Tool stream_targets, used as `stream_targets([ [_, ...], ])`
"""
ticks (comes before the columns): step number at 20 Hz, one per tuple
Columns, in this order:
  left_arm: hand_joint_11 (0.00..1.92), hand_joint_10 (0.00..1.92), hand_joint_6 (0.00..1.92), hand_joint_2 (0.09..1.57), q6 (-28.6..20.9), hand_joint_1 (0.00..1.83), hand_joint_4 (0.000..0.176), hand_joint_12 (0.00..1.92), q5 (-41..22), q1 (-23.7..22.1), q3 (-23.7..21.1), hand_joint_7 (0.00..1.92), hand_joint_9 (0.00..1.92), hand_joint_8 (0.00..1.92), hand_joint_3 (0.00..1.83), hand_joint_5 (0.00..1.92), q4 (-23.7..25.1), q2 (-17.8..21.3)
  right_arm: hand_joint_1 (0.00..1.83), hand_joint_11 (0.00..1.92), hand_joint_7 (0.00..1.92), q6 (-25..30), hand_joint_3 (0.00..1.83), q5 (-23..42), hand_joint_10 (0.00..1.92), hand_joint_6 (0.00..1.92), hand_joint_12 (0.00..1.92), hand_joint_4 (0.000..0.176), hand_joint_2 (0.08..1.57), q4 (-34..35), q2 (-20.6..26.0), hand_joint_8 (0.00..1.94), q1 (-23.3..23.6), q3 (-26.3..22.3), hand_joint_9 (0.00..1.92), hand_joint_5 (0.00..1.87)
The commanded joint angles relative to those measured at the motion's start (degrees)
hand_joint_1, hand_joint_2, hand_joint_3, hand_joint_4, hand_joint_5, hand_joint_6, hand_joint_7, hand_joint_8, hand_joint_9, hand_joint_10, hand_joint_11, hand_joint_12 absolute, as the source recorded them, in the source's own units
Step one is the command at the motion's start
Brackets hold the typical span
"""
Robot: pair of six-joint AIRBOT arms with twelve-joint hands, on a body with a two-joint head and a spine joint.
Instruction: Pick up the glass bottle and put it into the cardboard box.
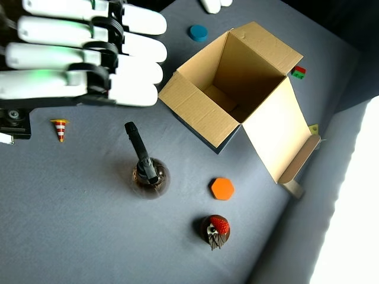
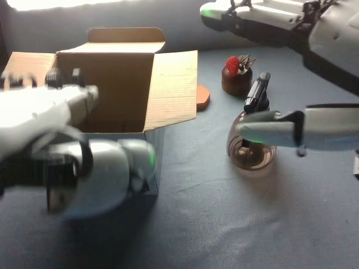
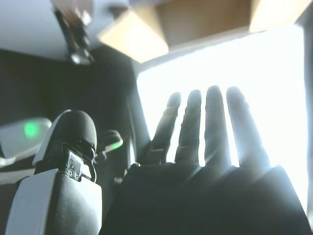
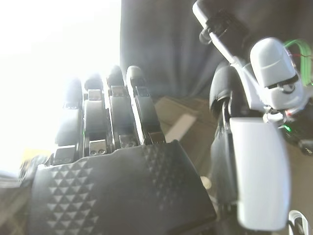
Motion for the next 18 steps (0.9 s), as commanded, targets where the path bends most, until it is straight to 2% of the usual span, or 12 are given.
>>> stream_targets([
  [1, 0.0, 0.0, 0.0, 1.19, -1.17, 0.0, 0.0, 0.0, 0.06, 0.08, -0.86, 0.0, 0.02, 0.0, 0.01, 0.0, 5.36, -0.2, 1.1, 0.0, 0.19, 3.3, 0.0, 4.08, 0.0, 0.0, 0.02, 0.0, 0.97, -1.95, 0.52, 0.0, 1.27, 1.11, 0.14, 0.18],
  [4, 0.0, 0.0, 0.0, 1.19, -4.22, 0.0, 0.0, 0.0, -1.36, 2.79, -4.18, 0.0, 0.02, 0.0, 0.0, 0.0, 5.36, -0.28, 1.2, 0.0, 0.15, 16.48, 0.0, -0.74, 0.0, 0.0, 0.0, 0.0, 0.97, -8.99, 0.06, 0.0, 2.43, 5.97, 0.08, 0.15],
  [6, 0.0, 0.0, 0.0, 1.2, -9.15, 0.01, 0.0, 0.0, -2.51, 6.24, -6.15, 0.0, 0.02, 0.0, 0.0, 0.0, 6.12, -0.26, 1.2, 0.0, 0.13, 21.57, 0.0, -4.71, 0.0, 0.0, 0.0, 0.0, 0.97, -11.65, -1.17, 0.0, 3.13, 9.17, 0.07, 0.13],
  [8, 0.0, 0.0, 0.0, 1.21, -14.04, 0.03, 0.0, 0.0, -2.27, 10.56, -7.27, 0.0, 0.02, 0.0, 0.01, 0.0, 8.53, -0.26, 1.18, 0.0, 0.12, 29.37, 0.0, -9.4, 0.0, 0.0, 0.0, 0.0, 0.97, -15.7, -2.39, 0.0, 4.49, 11.79, 0.06, 0.13],
  [10, 0.0, 0.0, 0.0, 1.21, -18.26, 0.04, 0.0, 0.0, -0.42, 15.43, -7.69, 0.0, 0.02, 0.0, 0.01, 0.01, 11.52, -0.26, 1.18, 0.0, 0.14, 31.65, 0.0, -12.16, 0.0, 0.0, 0.0, 0.0, 0.97, -16.54, -3.46, 0.01, 5.43, 13.31, 0.07, 0.14],
  [11, 0.0, 0.0, 0.01, 1.2, -21.4, 0.04, 0.0, 0.0, 1.91, 19.46, -7.66, 0.01, 0.02, 0.0, 0.0, 0.02, 14.47, -0.33, 1.19, 0.0, 0.15, 32.81, 0.0, -14.28, 0.01, 0.01, 0.0, 0.0, 0.97, -17.9, -4.1, 0.01, 6.1, 14.14, 0.08, 0.15],
  [13, 0.0, 0.0, 0.01, 1.19, -26.06, 0.03, 0.0, 0.0, 3.72, 24.66, -7.39, 0.02, 0.02, 0.01, 0.0, 0.04, 18.45, -0.63, 1.22, 0.0, 0.16, 36.8, 0.0, -15.2, 0.01, 0.01, 0.0, 0.0, 0.98, -22.03, -4.62, 0.01, 6.42, 15.26, 0.09, 0.15],
  [14, 0.0, 0.0, 0.01, 1.2, -28.73, 0.04, 0.0, 0.0, 4.06, 27.29, -7.21, 0.02, 0.02, 0.01, 0.0, 0.04, 20.31, -0.91, 1.22, 0.0, 0.16, 36.85, 0.0, -15.81, 0.01, 0.01, 0.0, 0.0, 0.98, -22.09, -4.9, 0.01, 6.55, 15.73, 0.09, 0.15],
  [15, 0.0, 0.0, 0.01, 1.2, -34.52, 0.04, 0.0, 0.0, 5.9, 33.62, -6.15, 0.02, 0.02, 0.01, 0.0, 0.04, 25.2, -2.34, 1.22, 0.0, 0.16, 36.83, 0.0, -17.97, 0.01, 0.01, 0.0, 0.0, 0.98, -22.18, -6.03, 0.01, 7.06, 17.05, 0.09, 0.15],
  [18, 0.0, 0.0, 0.01, 1.2, -37.49, 0.05, 0.0, 0.0, 7.55, 37.31, -4.62, 0.03, 0.02, 0.01, 0.0, 0.04, 28.42, -4.74, 1.22, 0.0, 0.16, 36.71, 0.0, -19.19, 0.01, 0.0, 0.0, 0.0, 0.98, -22.24, -7.5, 0.01, 7.22, 18.34, 0.09, 0.14],
])
